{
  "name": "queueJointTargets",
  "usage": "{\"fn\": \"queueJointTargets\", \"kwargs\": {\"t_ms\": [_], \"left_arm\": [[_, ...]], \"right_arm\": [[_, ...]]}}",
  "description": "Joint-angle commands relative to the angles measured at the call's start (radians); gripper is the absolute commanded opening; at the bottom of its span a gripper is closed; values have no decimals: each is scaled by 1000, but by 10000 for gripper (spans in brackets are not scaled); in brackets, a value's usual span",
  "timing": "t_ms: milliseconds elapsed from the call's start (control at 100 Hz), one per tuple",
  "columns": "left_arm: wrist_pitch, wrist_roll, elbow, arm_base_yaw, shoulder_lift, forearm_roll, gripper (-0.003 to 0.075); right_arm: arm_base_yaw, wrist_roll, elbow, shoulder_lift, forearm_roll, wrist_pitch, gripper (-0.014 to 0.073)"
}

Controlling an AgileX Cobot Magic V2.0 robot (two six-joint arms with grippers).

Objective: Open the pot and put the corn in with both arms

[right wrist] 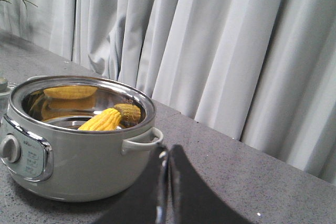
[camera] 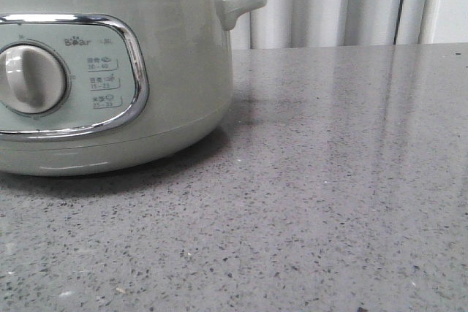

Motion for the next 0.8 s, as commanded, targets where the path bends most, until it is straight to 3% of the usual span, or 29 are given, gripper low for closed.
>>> {"fn": "queueJointTargets", "kwargs": {"t_ms": [0, 340, 520, 790], "left_arm": [[-101, 0, 13, 29, -33, -33, -20], [-62, -2, 54, 51, -91, -33, -20], [83, -2, 54, 51, -91, -33, -20], [80, -2, 56, 51, -91, -33, -20]], "right_arm": [[-5, -8, -23, 12, -19, -81, -44], [-5, -8, -23, 12, -19, -81, -44], [-5, -8, -23, 12, -19, -81, -44], [-5, -8, -23, 12, -19, -81, -44]]}}
